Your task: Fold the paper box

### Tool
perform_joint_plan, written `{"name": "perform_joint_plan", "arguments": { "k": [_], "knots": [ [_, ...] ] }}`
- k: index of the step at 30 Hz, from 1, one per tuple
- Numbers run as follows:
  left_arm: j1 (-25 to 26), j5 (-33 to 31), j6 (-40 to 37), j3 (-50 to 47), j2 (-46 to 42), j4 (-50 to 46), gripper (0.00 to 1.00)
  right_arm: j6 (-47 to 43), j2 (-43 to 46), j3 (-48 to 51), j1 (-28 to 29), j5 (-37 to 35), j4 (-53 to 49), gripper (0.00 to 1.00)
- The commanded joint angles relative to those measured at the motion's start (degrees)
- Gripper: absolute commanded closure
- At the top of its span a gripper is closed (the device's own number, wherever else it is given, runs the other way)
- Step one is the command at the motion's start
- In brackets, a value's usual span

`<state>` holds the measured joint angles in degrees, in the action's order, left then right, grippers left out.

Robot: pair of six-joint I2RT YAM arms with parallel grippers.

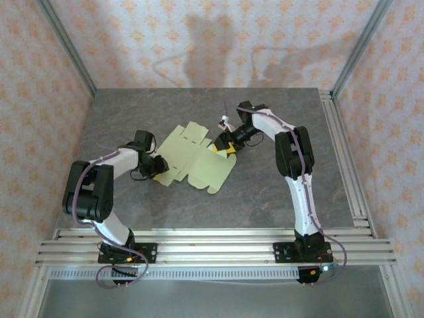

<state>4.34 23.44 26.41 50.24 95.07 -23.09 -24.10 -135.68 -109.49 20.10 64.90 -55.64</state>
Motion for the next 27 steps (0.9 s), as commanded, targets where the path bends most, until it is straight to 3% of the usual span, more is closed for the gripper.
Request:
{"name": "perform_joint_plan", "arguments": {
  "k": [1,6,9,11,14,16,19,24,27],
  "knots": [
    [-0.1,-2.0,-1.8,-0.3,4.1,-3.5,0.67,-0.9,4.9,2.9,0.4,4.1,1.1,0.33],
    [-0.1,-1.7,-2.0,0.9,4.0,-4.2,0.67,3.0,6.2,6.0,0.2,-1.0,6.0,0.53],
    [-0.1,-1.3,-1.7,1.4,2.5,-4.6,0.64,5.7,6.5,6.8,0.2,-5.9,8.8,0.72],
    [-0.2,-1.0,-0.9,1.7,0.6,-4.7,0.57,8.4,7.8,8.4,0.0,-7.9,12.2,0.83],
    [-0.1,-1.3,1.1,2.3,-4.0,-4.8,0.38,14.8,11.9,13.9,-0.3,-12.2,22.2,1.0],
    [0.0,-2.3,3.3,2.8,-8.0,-4.8,0.23,20.5,15.0,18.8,-0.9,-15.2,31.4,1.0],
    [0.1,-3.0,8.1,2.8,-13.3,-3.1,0.1,31.4,19.1,25.5,-1.7,-21.5,42.8,1.0],
    [3.0,-6.5,17.8,0.5,-19.4,2.2,0.0,50.0,23.6,35.1,-2.1,-33.0,58.4,1.0],
    [6.0,-8.4,24.8,-2.1,-21.0,8.0,0.0,61.4,25.9,42.2,-2.1,-40.0,68.4,1.0]
  ]
}}
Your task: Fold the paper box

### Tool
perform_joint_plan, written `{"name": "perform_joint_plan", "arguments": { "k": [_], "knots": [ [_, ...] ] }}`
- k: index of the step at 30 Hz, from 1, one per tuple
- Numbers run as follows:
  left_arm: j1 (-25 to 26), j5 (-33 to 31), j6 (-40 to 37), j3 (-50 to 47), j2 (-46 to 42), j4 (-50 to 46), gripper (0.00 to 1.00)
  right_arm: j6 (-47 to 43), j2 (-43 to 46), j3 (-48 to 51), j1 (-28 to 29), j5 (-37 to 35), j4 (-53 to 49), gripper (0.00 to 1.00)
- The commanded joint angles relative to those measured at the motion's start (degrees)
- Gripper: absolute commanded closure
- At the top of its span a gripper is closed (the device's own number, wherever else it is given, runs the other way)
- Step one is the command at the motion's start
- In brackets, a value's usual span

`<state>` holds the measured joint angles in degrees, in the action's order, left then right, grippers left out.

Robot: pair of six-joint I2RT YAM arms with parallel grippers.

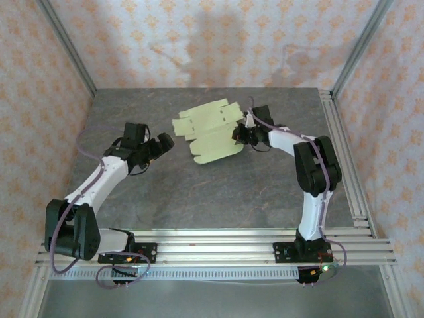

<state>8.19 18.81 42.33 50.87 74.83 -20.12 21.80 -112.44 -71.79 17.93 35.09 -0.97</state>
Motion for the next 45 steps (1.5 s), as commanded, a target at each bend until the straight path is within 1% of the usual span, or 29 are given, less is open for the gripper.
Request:
{"name": "perform_joint_plan", "arguments": {
  "k": [1,4,6,8,10,12,13,17,20,23,31,33,35,38,41,45],
  "knots": [
    [3.3,-4.9,11.5,-3.8,-1.1,7.4,0.0,19.2,2.8,6.5,0.1,-12.0,16.5,1.0],
    [6.3,-8.7,19.7,-7.8,-1.7,15.6,0.0,26.9,2.4,11.0,0.3,-15.1,22.8,1.0],
    [8.2,-12.0,28.0,-12.8,-2.3,26.2,0.0,31.4,3.0,14.7,1.1,-18.2,28.8,1.0],
    [10.5,-17.0,34.0,-15.9,-2.6,35.0,0.0,34.1,4.0,17.4,2.5,-22.4,32.0,1.0],
    [12.8,-22.2,36.1,-15.7,-2.8,36.3,0.0,35.6,5.7,19.7,4.4,-27.8,33.4,1.0],
    [15.2,-27.4,37.3,-15.2,-2.4,37.6,0.0,36.4,6.8,21.1,6.1,-30.9,35.1,1.0],
    [15.7,-28.2,37.9,-15.0,-1.8,38.9,0.0,36.9,7.3,21.6,6.7,-31.8,36.0,1.0],
    [16.0,-27.0,40.7,-14.9,3.4,46.9,0.0,40.0,8.9,23.6,9.4,-33.8,39.4,1.0],
    [16.7,-25.8,42.8,-14.2,7.3,52.1,0.0,41.3,10.9,24.5,11.4,-35.5,39.7,1.0],
    [17.8,-25.4,43.9,-12.8,9.6,53.9,0.0,41.5,12.6,24.5,12.8,-36.8,39.6,1.0],
    [19.5,-22.2,51.8,-10.3,15.4,56.3,0.0,42.9,12.8,24.1,13.2,-36.4,41.5,1.0],
    [19.8,-20.9,53.8,-9.8,17.7,58.9,0.05,43.1,12.7,24.0,13.4,-36.1,41.9,1.0],
    [20.1,-20.3,55.8,-9.2,20.4,61.8,0.13,42.8,12.6,24.2,13.5,-35.8,42.2,1.0],
    [20.4,-19.8,56.9,-8.1,24.5,66.2,0.17,43.1,12.4,24.5,13.6,-35.3,43.2,1.0],
    [20.6,-19.6,57.1,-6.6,27.4,68.0,0.2,43.2,12.4,24.4,13.5,-34.5,43.4,1.0],
    [20.8,-18.8,57.5,-4.6,30.8,71.0,0.27,43.4,12.0,24.6,13.5,-34.1,43.9,1.0]
  ]
}}
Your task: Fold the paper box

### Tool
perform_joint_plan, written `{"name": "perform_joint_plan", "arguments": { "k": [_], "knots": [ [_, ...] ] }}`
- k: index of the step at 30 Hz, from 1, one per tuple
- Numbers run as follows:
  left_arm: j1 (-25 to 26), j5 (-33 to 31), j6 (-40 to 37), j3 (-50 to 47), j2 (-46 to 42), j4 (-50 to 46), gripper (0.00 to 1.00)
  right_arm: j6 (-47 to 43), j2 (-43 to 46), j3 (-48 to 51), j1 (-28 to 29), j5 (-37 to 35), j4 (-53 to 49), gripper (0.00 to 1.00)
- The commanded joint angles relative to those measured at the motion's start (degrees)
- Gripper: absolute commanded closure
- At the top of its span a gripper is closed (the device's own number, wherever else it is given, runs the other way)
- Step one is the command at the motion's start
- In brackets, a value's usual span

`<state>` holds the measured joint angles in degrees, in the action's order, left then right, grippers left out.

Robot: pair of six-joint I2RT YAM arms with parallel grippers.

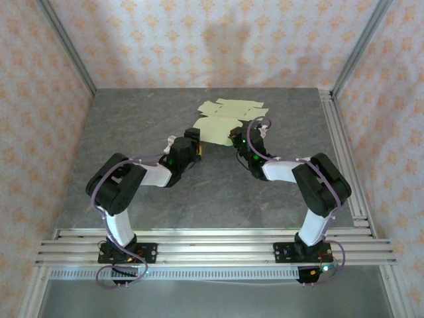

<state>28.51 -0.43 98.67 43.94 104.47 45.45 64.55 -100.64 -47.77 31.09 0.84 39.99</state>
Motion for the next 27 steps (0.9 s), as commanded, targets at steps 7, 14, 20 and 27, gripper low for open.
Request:
{"name": "perform_joint_plan", "arguments": {
  "k": [7,14,20,27],
  "knots": [
    [0.6,1.0,4.0,4.8,4.6,8.0,0.52,1.4,-0.5,0.7,0.4,0.5,4.0,1.0],
    [0.7,1.4,3.5,5.1,5.9,6.0,0.77,1.5,-1.3,0.7,0.4,0.3,4.0,1.0],
    [0.7,1.8,3.3,4.7,5.6,4.7,0.88,-0.5,-0.2,1.1,0.4,-0.6,3.3,0.75],
    [0.3,6.3,-5.1,5.1,1.5,-5.7,0.94,-5.1,4.7,4.0,0.1,-3.8,0.0,0.22]
  ]
}}
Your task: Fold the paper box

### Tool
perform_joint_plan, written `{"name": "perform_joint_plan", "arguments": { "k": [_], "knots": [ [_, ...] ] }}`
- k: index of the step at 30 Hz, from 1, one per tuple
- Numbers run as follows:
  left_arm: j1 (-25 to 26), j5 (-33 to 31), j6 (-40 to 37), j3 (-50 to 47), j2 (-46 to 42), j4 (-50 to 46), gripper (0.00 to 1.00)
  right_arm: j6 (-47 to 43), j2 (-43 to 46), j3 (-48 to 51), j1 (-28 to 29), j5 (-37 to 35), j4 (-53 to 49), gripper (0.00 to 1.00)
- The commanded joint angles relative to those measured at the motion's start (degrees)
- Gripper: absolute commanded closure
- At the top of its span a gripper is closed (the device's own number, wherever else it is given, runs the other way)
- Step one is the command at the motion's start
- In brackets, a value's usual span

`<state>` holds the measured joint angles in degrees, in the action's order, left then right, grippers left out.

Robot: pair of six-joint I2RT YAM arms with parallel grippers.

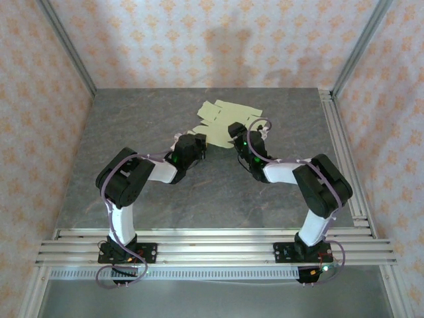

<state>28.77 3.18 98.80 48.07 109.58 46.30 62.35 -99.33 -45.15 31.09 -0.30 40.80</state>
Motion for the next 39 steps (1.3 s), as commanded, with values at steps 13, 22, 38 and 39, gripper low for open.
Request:
{"name": "perform_joint_plan", "arguments": {
  "k": [13,22,38,39],
  "knots": [
    [-7.3,19.3,-34.1,2.9,-10.3,-30.8,1.0,-13.9,20.6,10.8,-5.0,-3.1,-14.5,0.19],
    [-15.0,33.8,-61.9,13.2,-10.3,-60.5,1.0,-35.0,16.8,0.9,-18.2,20.5,-30.3,0.17],
    [-19.7,33.7,-74.2,18.2,-6.9,-75.8,1.0,-58.4,-7.4,-26.3,-21.8,43.5,-62.0,0.3],
    [-19.8,33.7,-74.3,18.3,-6.8,-75.8,1.0,-58.6,-8.1,-26.3,-21.8,44.7,-62.2,0.34]
  ]
}}
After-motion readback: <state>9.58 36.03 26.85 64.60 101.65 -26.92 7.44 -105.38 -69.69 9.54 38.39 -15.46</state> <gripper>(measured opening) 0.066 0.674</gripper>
